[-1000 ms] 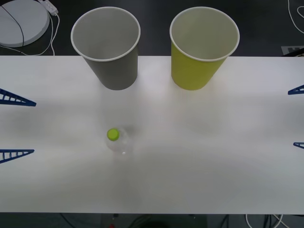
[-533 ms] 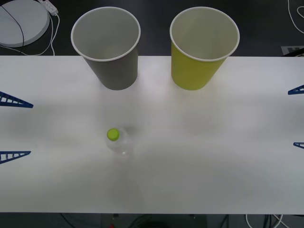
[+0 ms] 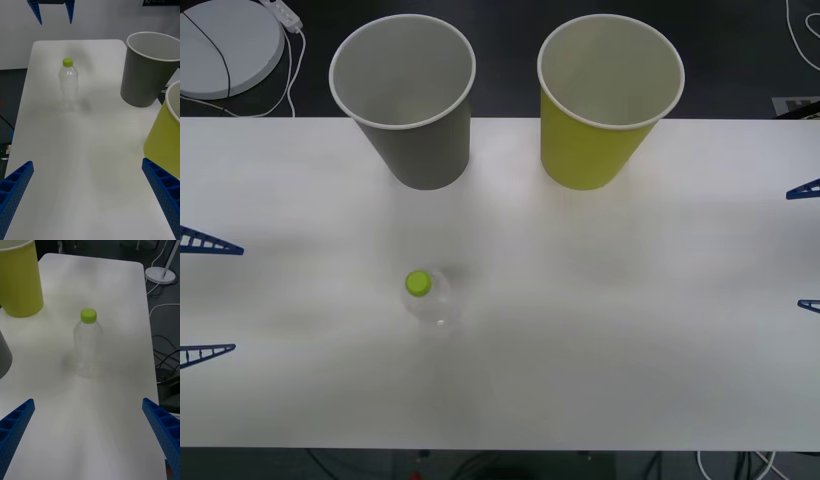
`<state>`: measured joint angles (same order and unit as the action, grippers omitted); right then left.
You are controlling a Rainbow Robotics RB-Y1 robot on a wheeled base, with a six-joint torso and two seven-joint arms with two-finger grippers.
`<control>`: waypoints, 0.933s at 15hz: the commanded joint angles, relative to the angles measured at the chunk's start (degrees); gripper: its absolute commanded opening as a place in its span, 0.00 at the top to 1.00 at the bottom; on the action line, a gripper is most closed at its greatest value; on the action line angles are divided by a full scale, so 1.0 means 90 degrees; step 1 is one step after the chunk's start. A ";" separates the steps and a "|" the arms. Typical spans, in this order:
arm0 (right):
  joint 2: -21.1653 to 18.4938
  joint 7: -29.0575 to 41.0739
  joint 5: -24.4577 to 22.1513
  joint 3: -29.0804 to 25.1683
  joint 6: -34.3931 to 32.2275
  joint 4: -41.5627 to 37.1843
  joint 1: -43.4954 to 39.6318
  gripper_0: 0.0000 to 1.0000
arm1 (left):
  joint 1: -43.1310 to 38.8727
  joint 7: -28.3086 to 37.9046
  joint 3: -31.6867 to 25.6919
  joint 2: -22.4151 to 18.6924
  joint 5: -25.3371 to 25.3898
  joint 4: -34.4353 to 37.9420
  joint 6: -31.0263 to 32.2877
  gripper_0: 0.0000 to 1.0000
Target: Put the can into the green bin and the plastic bottle into the gray bin
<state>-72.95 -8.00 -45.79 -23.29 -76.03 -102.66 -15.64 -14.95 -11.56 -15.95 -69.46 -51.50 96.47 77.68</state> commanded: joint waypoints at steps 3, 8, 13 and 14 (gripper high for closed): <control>0.0000 0.0000 0.0000 0.0000 0.0000 0.0000 0.0000 0.00 | -0.0009 -0.0102 0.0033 0.0364 -0.0001 -0.0309 0.0314 0.00; 0.0000 0.0000 0.0000 0.0000 0.0000 0.0000 0.0000 0.00 | 0.0031 -0.0258 0.0082 0.0755 -0.0245 -0.0397 0.0295 0.00; 0.0000 0.0000 0.0000 0.0000 0.0000 0.0000 0.0000 0.00 | 0.0206 -0.0268 0.0141 0.1399 -0.0743 -0.0397 0.0285 0.00; 0.0000 0.0000 0.0000 0.0000 0.0000 0.0000 0.0000 0.00 | 0.0245 -0.0268 0.0239 0.1507 -0.0753 -0.0397 0.0226 0.00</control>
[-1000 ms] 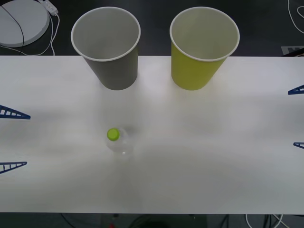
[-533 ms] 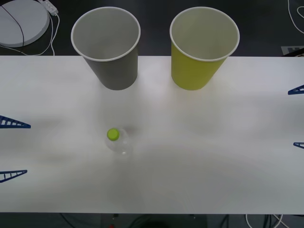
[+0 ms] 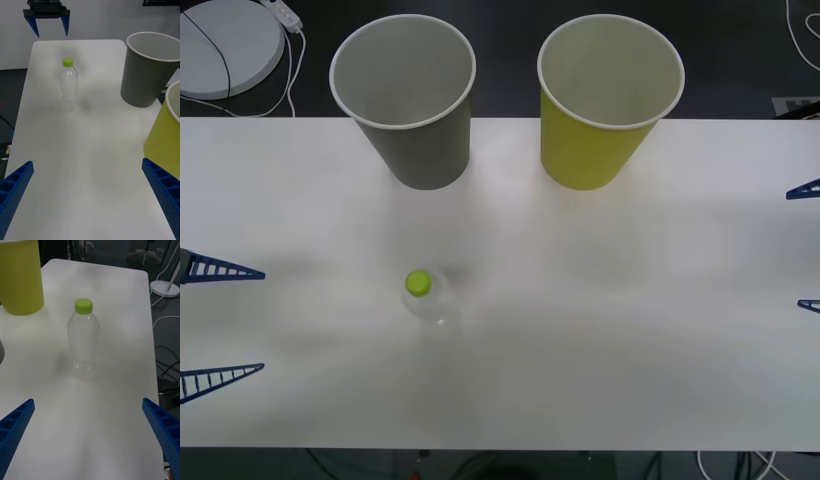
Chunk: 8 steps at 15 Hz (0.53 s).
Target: Put the can into the green bin and the plastic bottle into the gray bin
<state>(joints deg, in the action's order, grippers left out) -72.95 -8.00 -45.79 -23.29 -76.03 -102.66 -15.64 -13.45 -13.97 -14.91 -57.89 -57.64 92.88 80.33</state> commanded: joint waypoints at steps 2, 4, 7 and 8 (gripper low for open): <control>0.0000 0.0000 0.0000 0.0000 0.0000 0.0000 0.0000 0.00 | 0.0167 -0.0030 0.0377 0.0407 -0.0070 0.0002 -0.0263 0.00; 0.0000 0.0000 0.0000 0.0000 0.0000 0.0000 0.0000 0.00 | 0.0255 -0.0069 0.0543 0.0524 -0.0080 0.0002 -0.0380 0.00; 0.0000 0.0000 0.0000 0.0000 0.0000 0.0000 0.0000 0.00 | 0.0411 -0.0098 0.0621 0.0817 -0.0344 0.0002 -0.0429 0.00; 0.0000 0.0000 0.0000 0.0000 0.0000 0.0000 0.0000 0.00 | 0.0479 -0.0098 0.0621 0.0973 -0.0529 0.0012 -0.0429 0.00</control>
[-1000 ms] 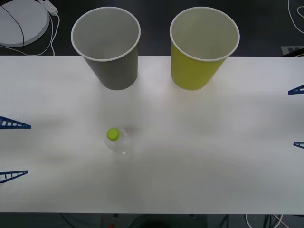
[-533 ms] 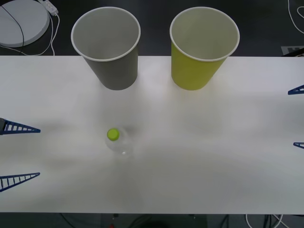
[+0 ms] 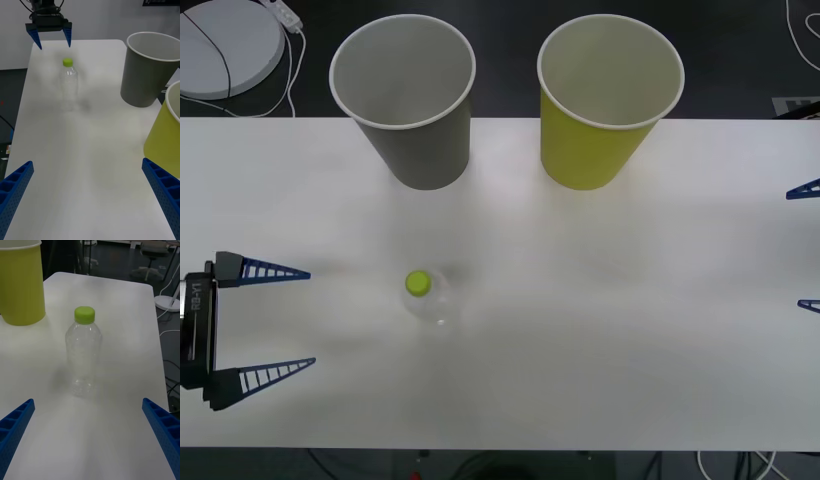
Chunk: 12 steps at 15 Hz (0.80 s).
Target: Put the can into the green bin and the plastic bottle into the gray bin
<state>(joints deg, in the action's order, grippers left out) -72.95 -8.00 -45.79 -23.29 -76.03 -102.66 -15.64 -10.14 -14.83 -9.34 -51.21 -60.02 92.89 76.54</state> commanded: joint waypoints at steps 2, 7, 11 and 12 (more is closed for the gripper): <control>0.0000 0.0000 0.0000 0.0000 0.0000 0.0000 0.0000 0.00 | 0.0160 0.0007 0.0042 0.0456 -0.0469 0.0089 -0.0116 0.00; 0.0000 0.0000 0.0000 0.0000 0.0000 0.0000 0.0000 0.00 | 0.0287 -0.0022 0.0432 0.0827 -0.0518 0.0119 -0.0390 0.00; 0.0000 0.0000 0.0000 0.0000 0.0000 0.0000 0.0000 0.00 | 0.0394 0.0007 0.0501 0.1188 -0.0870 0.0167 -0.0526 0.00; 0.0000 0.0000 0.0000 0.0000 0.0000 0.0000 0.0000 0.00 | 0.0433 0.0017 0.0520 0.1286 -0.0938 0.0167 -0.0556 0.00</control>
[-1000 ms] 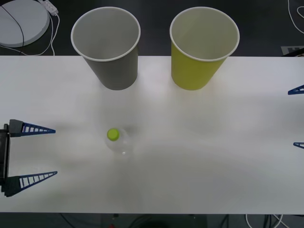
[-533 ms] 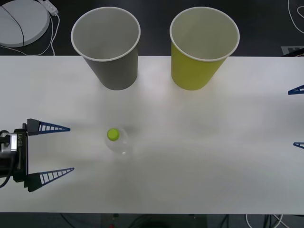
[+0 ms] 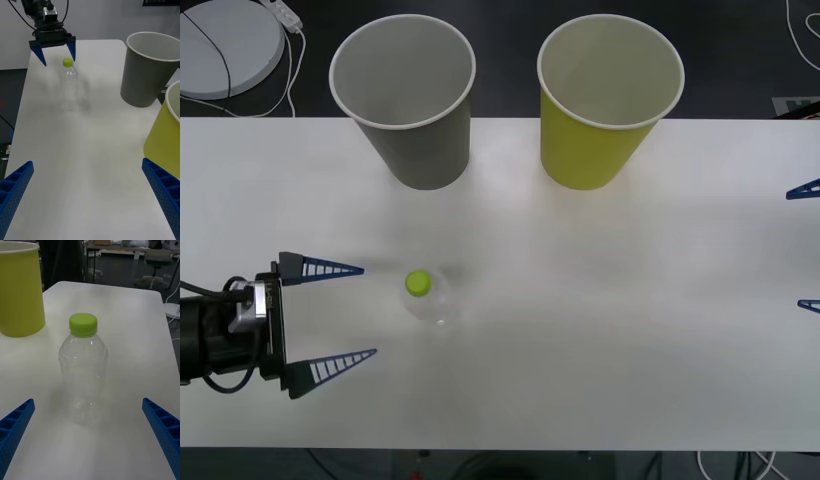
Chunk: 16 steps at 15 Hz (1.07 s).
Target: Put the can into the green bin and the plastic bottle into the gray bin
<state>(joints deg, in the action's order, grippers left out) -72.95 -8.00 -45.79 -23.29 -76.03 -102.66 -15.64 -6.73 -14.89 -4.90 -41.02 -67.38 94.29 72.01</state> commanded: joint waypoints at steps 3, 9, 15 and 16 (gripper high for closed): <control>0.0000 0.0000 0.0000 0.0000 0.0000 0.0000 0.0000 0.00 | 0.0133 0.0023 0.0173 0.0349 -0.0151 0.0011 -0.0257 0.00; 0.0000 0.0000 0.0000 0.0000 0.0000 0.0000 0.0000 0.00 | 0.0318 0.0092 0.0476 0.0700 -0.0277 0.0021 -0.0501 0.00; 0.0000 0.0000 0.0000 0.0000 0.0000 0.0000 0.0000 0.00 | 0.0309 0.0101 0.0642 0.0779 -0.0346 0.0031 -0.0882 0.00; 0.0000 0.0000 0.0000 0.0000 0.0000 0.0000 0.0000 0.00 | 0.0309 0.0121 0.0642 0.0769 -0.0336 0.0031 -0.0960 0.00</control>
<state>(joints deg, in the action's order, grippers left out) -72.95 -8.00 -45.79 -23.29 -76.03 -102.66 -15.64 -3.94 -13.94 0.87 -34.03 -70.51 94.56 63.87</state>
